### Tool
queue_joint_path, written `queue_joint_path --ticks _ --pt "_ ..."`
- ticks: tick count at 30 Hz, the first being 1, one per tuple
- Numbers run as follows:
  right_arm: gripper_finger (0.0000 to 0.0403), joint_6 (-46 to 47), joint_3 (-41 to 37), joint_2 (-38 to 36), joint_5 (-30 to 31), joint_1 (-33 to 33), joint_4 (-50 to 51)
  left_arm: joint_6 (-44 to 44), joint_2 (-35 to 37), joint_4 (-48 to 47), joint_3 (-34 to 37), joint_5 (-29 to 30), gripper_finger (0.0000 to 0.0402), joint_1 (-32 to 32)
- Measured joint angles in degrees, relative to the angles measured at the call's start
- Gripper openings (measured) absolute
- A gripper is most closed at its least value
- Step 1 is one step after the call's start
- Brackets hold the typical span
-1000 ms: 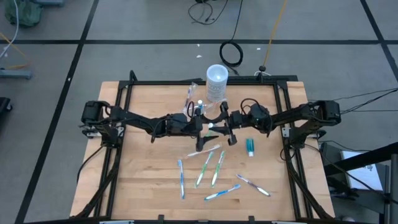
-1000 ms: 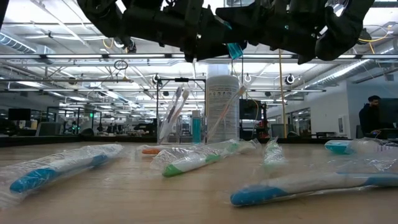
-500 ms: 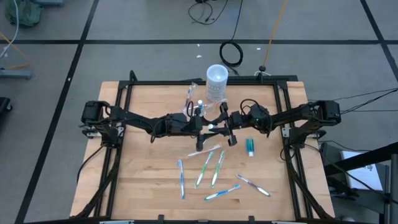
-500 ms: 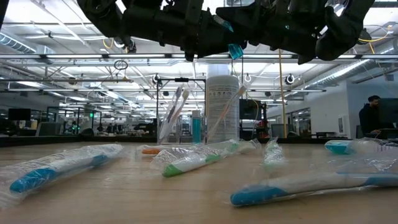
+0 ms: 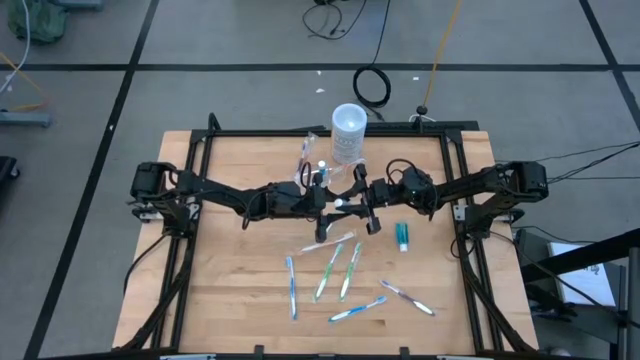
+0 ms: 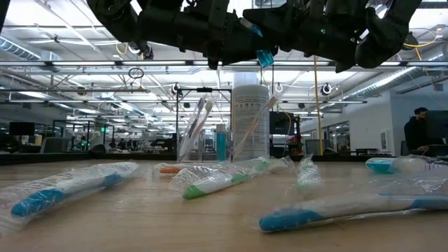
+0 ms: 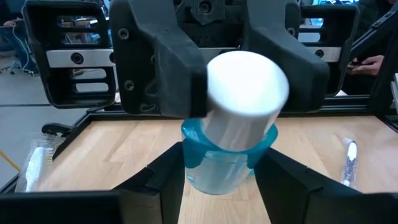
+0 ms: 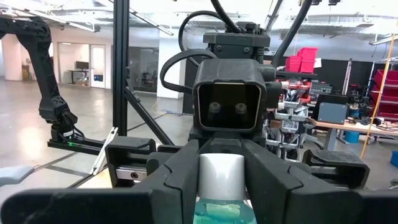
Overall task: Pick & Place toothbrushing station
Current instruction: Put the top blue mouthwash into the transparent organizer
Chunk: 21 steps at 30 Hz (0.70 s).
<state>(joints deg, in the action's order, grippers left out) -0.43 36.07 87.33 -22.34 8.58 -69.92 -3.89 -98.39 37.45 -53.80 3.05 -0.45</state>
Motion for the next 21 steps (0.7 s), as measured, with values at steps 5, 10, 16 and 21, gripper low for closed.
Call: queue_joint_path --ticks 5,10,16,21 --pt "0.0103 -0.09 0.0 0.04 -0.06 0.02 0.25 1.08 0.1 -1.31 -0.03 0.06 0.0168 0.02" --pt "0.0127 -0.87 0.0 0.04 -0.18 0.0 0.35 1.5 0.11 -2.81 -0.09 0.0 0.018 0.02" --pt "0.0183 -1.9 0.0 0.02 -0.18 0.0 1.65 1.43 0.07 -5.75 -0.09 0.05 0.0185 0.1" --pt "0.0208 -1.89 0.02 0.0 -0.18 0.09 4.3 1.23 0.07 -11.32 -0.09 3.98 0.0185 0.11"
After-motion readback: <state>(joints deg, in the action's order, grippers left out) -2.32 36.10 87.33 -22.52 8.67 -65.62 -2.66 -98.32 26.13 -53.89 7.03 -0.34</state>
